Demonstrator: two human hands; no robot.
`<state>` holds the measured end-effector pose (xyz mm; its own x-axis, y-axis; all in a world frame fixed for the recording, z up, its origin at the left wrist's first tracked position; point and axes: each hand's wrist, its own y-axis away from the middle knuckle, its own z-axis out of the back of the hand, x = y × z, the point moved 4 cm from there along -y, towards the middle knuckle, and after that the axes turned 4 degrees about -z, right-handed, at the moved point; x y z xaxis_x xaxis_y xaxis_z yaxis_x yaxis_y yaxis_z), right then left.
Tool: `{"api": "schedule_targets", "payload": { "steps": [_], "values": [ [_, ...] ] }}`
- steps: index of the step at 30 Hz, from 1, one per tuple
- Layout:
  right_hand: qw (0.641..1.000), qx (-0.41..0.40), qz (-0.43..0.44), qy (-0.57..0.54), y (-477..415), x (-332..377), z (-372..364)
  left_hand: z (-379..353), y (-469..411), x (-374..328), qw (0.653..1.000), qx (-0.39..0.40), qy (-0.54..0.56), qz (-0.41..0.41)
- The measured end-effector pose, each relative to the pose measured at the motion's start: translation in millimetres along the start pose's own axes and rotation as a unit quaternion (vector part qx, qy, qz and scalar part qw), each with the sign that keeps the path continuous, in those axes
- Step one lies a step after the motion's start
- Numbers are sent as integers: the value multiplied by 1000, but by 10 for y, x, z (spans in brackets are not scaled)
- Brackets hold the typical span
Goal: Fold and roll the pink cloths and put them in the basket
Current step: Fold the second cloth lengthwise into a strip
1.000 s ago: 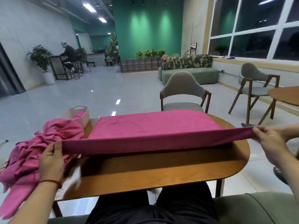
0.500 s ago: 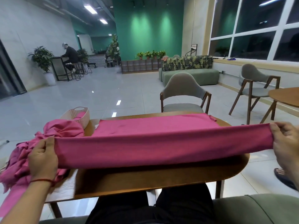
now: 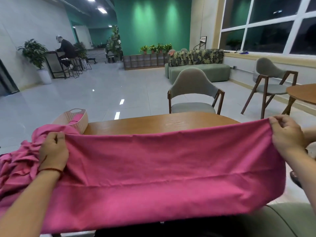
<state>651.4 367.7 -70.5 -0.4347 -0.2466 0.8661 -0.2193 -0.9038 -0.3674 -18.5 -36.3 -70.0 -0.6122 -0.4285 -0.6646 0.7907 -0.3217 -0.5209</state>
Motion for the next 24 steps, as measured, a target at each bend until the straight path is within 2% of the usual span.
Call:
{"api": "schedule_targets", "payload": {
  "steps": [4,6,9,12,15,24],
  "values": [
    [990,84,-24,113,-13,-440,-380,-605,36,124,986,134,-95,1],
    [976,103,-44,186,54,-610,-510,-854,117,251,979,168,-118,1],
    [958,91,-56,265,167,-749,-595,-1009,205,403,981,154,-116,23],
    [943,76,-30,323,209,-764,-677,-1040,210,409,983,133,-128,6],
    [936,66,-7,346,198,-705,-740,-1073,171,414,979,132,-157,6],
    [908,108,-34,403,-300,-512,-972,-1182,-97,294,975,125,-181,25]
  ]
}}
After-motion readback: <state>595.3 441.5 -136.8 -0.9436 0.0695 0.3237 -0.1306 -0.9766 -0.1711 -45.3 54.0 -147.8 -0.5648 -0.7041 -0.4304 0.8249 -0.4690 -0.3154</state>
